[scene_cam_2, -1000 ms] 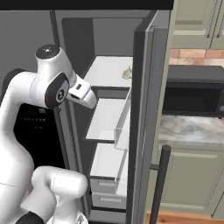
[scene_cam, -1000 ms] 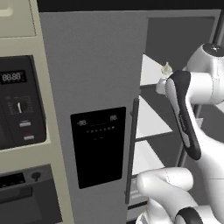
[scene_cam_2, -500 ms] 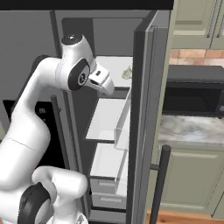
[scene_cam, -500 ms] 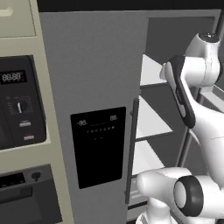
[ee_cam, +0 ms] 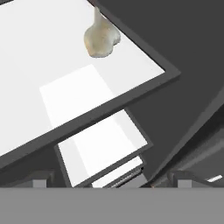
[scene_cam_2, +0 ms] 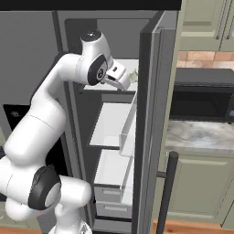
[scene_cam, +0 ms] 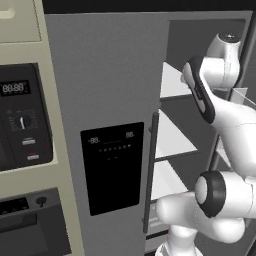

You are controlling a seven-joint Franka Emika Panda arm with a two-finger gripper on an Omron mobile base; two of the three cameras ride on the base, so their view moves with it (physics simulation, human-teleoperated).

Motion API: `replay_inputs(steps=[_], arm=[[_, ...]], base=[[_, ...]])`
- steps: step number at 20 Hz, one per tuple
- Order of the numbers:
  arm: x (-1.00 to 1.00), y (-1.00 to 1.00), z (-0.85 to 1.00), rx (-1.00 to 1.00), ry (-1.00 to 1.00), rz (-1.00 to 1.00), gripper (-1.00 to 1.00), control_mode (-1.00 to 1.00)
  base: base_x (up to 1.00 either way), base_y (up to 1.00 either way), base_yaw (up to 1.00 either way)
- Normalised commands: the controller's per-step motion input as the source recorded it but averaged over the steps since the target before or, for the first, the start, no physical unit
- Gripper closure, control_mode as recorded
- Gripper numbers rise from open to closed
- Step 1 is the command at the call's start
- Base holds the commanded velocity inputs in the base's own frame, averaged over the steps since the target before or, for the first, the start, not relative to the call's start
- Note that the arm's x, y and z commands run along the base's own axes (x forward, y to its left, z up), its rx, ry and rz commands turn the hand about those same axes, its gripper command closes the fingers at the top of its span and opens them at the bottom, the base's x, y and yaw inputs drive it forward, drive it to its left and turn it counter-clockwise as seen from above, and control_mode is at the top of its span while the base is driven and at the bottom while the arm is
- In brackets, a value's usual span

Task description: Grab the lemon and garlic from the fridge, place them in the blender, close the lid, and turn on the blender to create a marinade.

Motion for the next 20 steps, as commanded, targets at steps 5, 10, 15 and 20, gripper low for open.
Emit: replay_inputs(steps=[5,10,15,20], arm=[[0.64,-0.28,0.00,0.00,0.00,0.00,-1.00,-1.00],[0.60,-0.18,-0.06,-0.01,0.00,0.00,-1.00,-1.00],[0.52,-0.11,-0.17,-0.03,0.00,0.00,-1.00,-1.00],[0.39,-0.06,-0.27,-0.03,0.00,0.00,-1.00,-1.00]], base=[[0.00,0.00,0.00],[0.00,0.00,0.00],[0.00,0.00,0.00],[0.00,0.00,0.00]])
